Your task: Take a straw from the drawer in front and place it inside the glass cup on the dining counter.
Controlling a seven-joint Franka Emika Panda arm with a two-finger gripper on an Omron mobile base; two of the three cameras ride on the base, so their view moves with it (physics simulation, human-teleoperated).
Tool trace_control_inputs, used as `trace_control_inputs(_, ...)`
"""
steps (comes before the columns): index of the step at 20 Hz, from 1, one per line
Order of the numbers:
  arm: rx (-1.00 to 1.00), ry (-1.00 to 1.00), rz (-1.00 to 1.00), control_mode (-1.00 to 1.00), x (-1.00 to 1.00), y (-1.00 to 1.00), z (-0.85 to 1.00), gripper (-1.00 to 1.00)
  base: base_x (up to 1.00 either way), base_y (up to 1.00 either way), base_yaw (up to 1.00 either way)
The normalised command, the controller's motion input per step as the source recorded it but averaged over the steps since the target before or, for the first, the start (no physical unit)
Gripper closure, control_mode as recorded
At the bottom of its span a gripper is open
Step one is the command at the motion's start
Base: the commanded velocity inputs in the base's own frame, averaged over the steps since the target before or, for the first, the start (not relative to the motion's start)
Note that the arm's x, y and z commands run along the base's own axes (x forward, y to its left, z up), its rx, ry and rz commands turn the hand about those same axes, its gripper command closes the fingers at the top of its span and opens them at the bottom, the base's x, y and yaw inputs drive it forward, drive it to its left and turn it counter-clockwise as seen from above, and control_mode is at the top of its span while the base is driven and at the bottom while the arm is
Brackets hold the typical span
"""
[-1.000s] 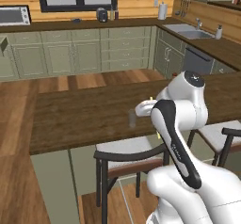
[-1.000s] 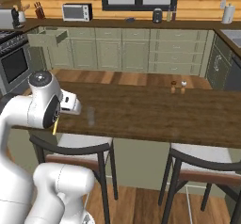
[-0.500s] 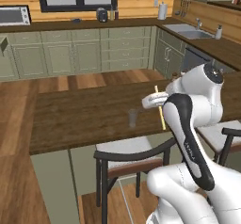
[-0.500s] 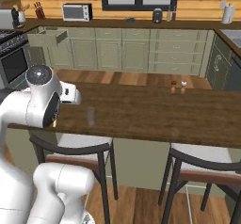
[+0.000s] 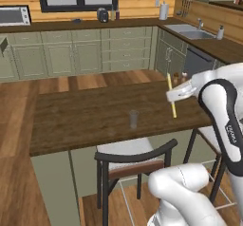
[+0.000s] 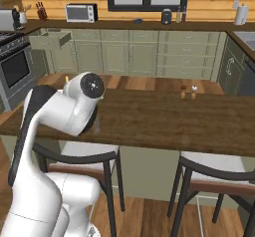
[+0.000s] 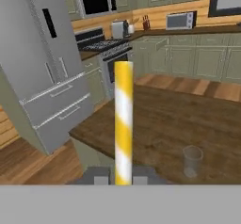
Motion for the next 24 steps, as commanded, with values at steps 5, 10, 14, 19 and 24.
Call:
trace_control_inputs(5,0.12,0.00,0.33,-1.00,0.66,0.02,0.01,1.00,0.00,0.00,0.00)
trace_control_inputs(10,0.08,0.00,0.32,-1.00,0.52,0.11,-0.22,1.00,0.00,0.00,0.00)
trace_control_inputs(14,0.06,0.00,0.29,-1.00,0.32,0.21,-0.50,1.00,0.00,0.00,0.00)
trace_control_inputs(19,0.10,0.01,0.23,-1.00,0.64,0.11,-0.44,1.00,0.00,0.00,0.00)
trace_control_inputs(24,0.09,0.02,0.18,-1.00,0.90,0.09,-0.16,1.00,0.00,0.00,0.00)
